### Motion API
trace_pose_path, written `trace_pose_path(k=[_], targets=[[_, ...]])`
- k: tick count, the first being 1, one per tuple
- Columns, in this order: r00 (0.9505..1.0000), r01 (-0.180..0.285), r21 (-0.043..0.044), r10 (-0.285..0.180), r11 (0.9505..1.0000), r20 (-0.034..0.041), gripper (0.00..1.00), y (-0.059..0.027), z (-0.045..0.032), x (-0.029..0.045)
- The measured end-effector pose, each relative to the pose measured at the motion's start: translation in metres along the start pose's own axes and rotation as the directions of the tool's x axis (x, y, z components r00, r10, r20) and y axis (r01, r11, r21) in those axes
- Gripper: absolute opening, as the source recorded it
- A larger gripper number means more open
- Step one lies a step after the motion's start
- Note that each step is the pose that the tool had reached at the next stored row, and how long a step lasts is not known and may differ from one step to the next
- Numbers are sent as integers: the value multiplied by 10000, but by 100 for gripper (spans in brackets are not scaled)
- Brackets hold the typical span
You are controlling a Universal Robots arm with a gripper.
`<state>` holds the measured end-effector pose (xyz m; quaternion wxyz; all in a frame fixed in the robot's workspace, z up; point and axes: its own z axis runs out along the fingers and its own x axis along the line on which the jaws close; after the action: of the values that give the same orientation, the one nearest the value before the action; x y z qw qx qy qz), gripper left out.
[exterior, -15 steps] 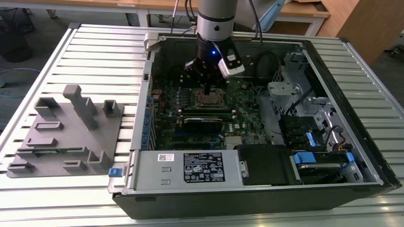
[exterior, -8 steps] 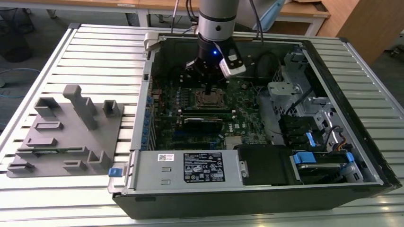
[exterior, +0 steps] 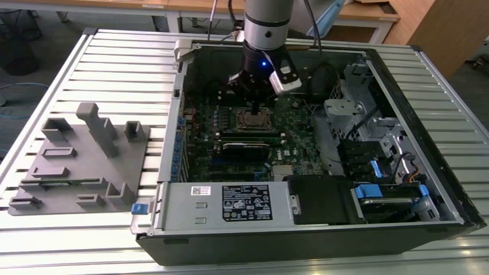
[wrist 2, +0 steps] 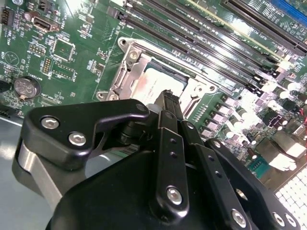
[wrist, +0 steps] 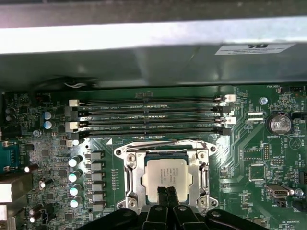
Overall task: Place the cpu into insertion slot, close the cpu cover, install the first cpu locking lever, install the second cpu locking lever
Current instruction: 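Install the second cpu locking lever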
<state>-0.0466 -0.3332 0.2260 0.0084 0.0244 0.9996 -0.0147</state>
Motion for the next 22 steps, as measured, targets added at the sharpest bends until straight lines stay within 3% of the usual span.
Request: trace_pose_path(k=[8,22], targets=[[10000,0,0,0,10000,0,11,2,0,-45],[10000,-1,-1,1,10000,0,11,1,-35,-46]])
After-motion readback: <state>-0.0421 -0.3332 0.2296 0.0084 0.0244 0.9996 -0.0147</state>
